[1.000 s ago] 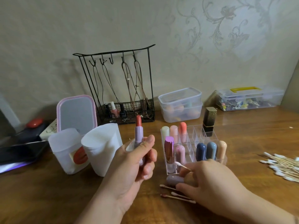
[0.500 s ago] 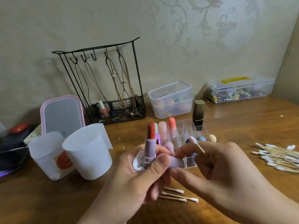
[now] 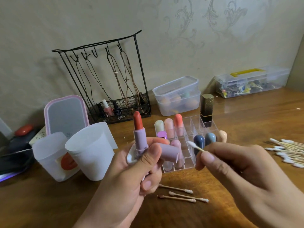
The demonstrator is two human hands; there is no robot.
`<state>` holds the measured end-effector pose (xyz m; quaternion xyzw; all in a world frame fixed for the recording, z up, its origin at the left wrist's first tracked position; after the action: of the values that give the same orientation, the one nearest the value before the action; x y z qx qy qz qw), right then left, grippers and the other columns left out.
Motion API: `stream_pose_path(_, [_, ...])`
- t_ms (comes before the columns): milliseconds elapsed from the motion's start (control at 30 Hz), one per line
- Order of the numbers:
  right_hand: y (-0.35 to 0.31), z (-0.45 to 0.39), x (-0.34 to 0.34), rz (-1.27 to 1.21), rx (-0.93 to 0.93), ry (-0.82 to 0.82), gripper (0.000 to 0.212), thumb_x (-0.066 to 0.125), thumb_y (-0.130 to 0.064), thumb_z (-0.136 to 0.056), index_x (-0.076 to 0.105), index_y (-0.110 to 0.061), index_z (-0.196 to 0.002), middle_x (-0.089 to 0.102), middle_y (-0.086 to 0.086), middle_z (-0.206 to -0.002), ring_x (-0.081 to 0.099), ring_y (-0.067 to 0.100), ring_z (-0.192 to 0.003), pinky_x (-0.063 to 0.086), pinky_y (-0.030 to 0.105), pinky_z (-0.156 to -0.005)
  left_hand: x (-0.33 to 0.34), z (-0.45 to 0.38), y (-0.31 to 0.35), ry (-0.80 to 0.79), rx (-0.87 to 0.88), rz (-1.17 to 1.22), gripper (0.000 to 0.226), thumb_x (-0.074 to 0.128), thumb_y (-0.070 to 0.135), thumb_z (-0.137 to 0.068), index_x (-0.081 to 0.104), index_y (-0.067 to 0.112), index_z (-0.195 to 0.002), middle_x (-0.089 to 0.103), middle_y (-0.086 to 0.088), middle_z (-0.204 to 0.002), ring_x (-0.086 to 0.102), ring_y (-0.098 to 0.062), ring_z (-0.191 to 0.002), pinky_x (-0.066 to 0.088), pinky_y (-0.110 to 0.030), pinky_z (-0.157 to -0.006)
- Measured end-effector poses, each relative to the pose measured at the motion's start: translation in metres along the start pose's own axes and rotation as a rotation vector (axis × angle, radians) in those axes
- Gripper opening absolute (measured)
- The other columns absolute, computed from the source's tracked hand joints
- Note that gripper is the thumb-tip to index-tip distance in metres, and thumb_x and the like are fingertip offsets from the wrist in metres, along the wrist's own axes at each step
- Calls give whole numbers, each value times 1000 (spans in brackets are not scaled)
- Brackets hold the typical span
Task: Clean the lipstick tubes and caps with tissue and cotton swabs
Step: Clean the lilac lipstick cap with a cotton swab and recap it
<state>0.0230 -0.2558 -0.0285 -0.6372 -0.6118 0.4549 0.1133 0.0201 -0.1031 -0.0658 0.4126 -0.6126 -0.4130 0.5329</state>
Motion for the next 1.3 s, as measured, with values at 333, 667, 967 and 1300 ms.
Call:
stream_pose_path(333, [-4, 1, 11, 82, -42, -122, 28, 53, -39, -96, 65, -25, -75, 34, -13, -45, 30, 2, -39, 22, 3, -43, 7, 1, 3, -59, 31, -69, 42, 81, 43, -65, 73, 11, -90, 58, 3, -58, 35, -5, -42, 25, -17, -39])
stream_pose_path(667, [-8, 6, 20, 205, -62, -193, 28, 51, -44, -94, 64, -25, -77, 42, -12, -53, 37, 6, -44, 25, 4, -46, 4, 4, 4, 38, 10, -96, 16, 69, 26, -75, 75, 11, -80, 55, 3, -52, 31, -6, -39, 23, -17, -38])
stream_pose_path(967, [-8, 10, 24, 347, -82, -239, 26, 51, -48, -93, 67, -31, -82, 49, -11, -55, 36, 4, -47, 29, 3, -58, -1, 4, -1, 106, -51, -82, 26, 69, 35, -67, 76, 12, -77, 46, 0, -51, 33, -6, -38, 25, -17, -37])
stream_pose_path(1300, [-24, 5, 2, 328, -96, -89, 18, 47, -33, -91, 64, -35, -85, 44, -24, -59, 39, -5, -47, 31, 3, -51, 2, 6, -17, 170, -207, 181, 32, 58, 35, -76, 70, 9, -61, 36, 2, -50, 26, -2, -29, 18, -13, -28])
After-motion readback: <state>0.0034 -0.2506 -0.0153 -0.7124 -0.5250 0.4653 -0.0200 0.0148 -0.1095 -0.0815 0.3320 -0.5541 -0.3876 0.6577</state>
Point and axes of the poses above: each hand's wrist, its own z-axis away from the middle knuckle, its own x-axis out of the palm, y = z × x, the point moved 10 cm from there along -z, towards the middle knuckle
